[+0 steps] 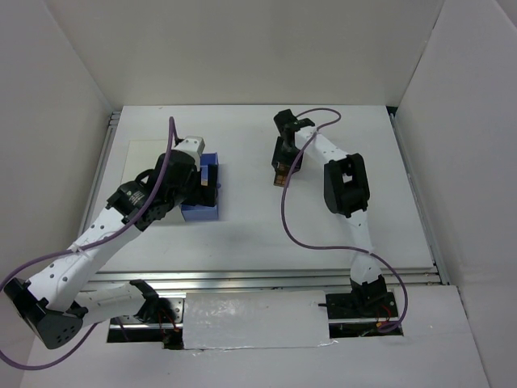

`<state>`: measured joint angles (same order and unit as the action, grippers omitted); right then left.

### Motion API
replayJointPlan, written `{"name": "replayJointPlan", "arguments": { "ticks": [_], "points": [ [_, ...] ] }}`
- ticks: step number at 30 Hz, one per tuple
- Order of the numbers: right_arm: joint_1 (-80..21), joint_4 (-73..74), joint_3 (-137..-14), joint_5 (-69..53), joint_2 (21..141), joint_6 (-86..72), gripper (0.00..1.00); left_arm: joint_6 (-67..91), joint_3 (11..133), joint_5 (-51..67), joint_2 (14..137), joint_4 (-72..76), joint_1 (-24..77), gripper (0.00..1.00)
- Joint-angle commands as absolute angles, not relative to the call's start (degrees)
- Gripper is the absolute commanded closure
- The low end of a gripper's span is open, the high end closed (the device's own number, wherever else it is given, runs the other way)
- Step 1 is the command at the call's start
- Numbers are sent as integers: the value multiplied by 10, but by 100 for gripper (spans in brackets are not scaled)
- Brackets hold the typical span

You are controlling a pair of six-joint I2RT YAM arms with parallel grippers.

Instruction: Organize the makeup

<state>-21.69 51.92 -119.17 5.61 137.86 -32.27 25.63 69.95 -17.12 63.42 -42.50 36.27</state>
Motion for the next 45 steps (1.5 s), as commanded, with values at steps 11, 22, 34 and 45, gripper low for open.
{"name": "replayJointPlan", "arguments": {
  "ticks": [11, 22, 34, 45],
  "points": [
    [-236, 498, -1091, -17, 1319, -277, 100, 250, 693, -169, 621, -405, 359, 1],
    [-301, 405, -1045, -50, 1184, -302, 100, 286, 685, -261, 570, -408, 359, 1],
    [-414, 156, -1094, -183, 1248, -495, 95, 323, 666, -351, 497, -402, 359, 1],
    [-432, 156, -1143, -184, 1273, -513, 30, 316, 668, -348, 498, -403, 359, 0]
  ]
}}
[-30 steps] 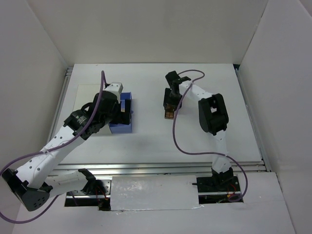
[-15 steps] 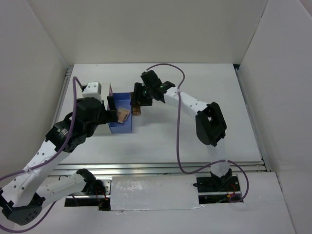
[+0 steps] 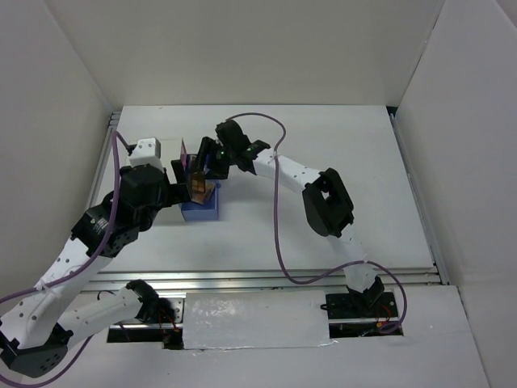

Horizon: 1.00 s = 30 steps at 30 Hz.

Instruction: Organize the makeup

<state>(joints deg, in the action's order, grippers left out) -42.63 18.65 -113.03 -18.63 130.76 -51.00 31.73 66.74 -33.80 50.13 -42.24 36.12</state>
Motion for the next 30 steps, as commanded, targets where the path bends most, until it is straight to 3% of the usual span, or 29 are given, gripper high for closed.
{"name": "replayJointPlan", "arguments": {
  "ticks": [1, 4, 5, 11, 14, 18, 20, 30],
  "points": [
    [-432, 171, -1149, -168, 1267, -508, 29, 316, 669, -349, 501, -403, 359, 1],
    [-426, 218, -1164, -118, 1247, -484, 26, 334, 675, -373, 511, -418, 359, 1],
    [-424, 232, -1166, -101, 1239, -475, 21, 340, 678, -380, 515, -430, 359, 1],
    [-396, 294, -1140, -15, 1220, -446, 20, 395, 691, -444, 528, -473, 359, 1],
    [-392, 327, -1116, 71, 1223, -435, 30, 437, 700, -478, 536, -504, 354, 1],
    [-398, 335, -1102, 94, 1237, -429, 87, 440, 694, -481, 531, -497, 352, 1],
    [-400, 326, -1096, 81, 1245, -431, 99, 443, 695, -485, 539, -501, 349, 0],
    [-435, 222, -1083, -77, 1293, -439, 96, 442, 692, -480, 548, -497, 348, 1]
  ]
}}
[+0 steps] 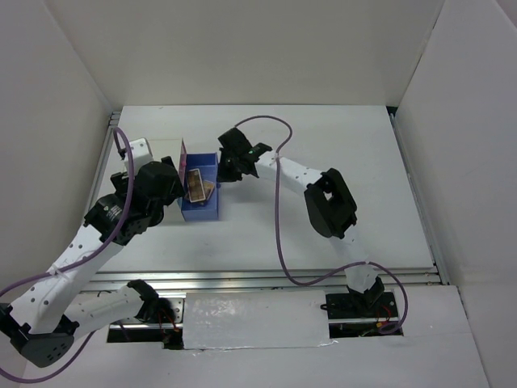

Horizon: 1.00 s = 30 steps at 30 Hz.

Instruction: Organize the makeup

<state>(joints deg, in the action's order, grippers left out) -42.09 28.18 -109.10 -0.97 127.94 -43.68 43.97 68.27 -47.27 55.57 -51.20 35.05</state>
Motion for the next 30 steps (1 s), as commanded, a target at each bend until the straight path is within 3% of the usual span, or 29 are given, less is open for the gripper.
{"name": "replayJointPlan", "arguments": {
  "ticks": [1, 8, 30],
  "points": [
    [-438, 216, -1081, -82, 1295, -443, 96, 440, 690, -478, 547, -495, 349, 1],
    [-441, 121, -1040, -147, 1295, -480, 95, 425, 686, -468, 544, -484, 348, 1],
    [-456, -97, -1100, -283, 1415, -586, 91, 403, 675, -443, 520, -461, 347, 1]
  ]
}}
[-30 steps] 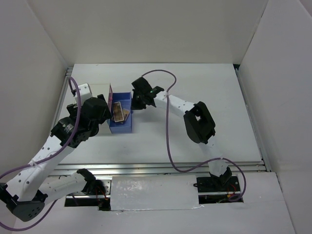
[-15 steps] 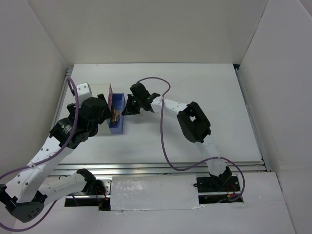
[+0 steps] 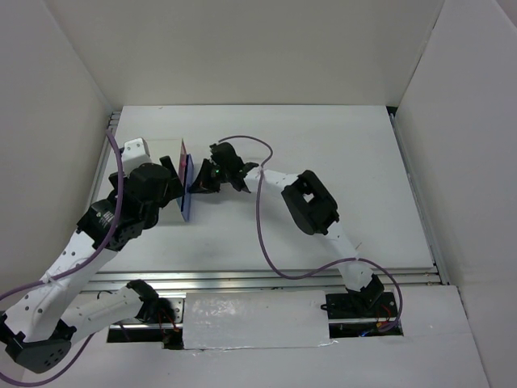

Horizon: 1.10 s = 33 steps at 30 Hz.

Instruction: Organize the makeup

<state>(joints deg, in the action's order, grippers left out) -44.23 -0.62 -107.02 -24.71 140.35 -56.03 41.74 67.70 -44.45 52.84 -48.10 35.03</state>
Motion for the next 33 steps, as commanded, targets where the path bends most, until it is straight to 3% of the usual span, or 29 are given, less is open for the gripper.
{"name": "replayJointPlan", "arguments": {
  "ticks": [1, 8, 13, 16, 17, 18, 24, 25, 26, 28, 33],
  "points": [
    [-457, -104, -1104, -291, 1423, -594, 91, 401, 675, -444, 519, -461, 346, 1],
    [-462, -123, -1132, -305, 1449, -614, 90, 398, 672, -439, 519, -455, 343, 1],
    [-461, -106, -1085, -266, 1407, -601, 89, 397, 671, -439, 520, -454, 339, 1],
    [-455, -70, -995, -172, 1327, -580, 74, 399, 672, -440, 525, -456, 338, 1],
    [-450, -61, -944, -144, 1301, -572, 56, 401, 673, -441, 526, -457, 339, 1],
    [-447, -40, -918, -116, 1248, -556, 50, 400, 673, -439, 527, -457, 338, 1],
    [-429, 101, -812, 75, 1031, -419, 23, 402, 683, -414, 553, -447, 330, 1],
    [-431, 127, -807, 103, 1006, -398, 16, 403, 693, -406, 559, -451, 329, 1],
    [-432, 150, -791, 128, 976, -381, 3, 403, 700, -405, 572, -453, 330, 1],
    [-432, 226, -753, 211, 887, -338, 0, 405, 720, -415, 585, -463, 329, 0],
    [-432, 325, -700, 288, 662, -274, 0, 393, 761, -453, 596, -489, 325, 0]
  ]
}}
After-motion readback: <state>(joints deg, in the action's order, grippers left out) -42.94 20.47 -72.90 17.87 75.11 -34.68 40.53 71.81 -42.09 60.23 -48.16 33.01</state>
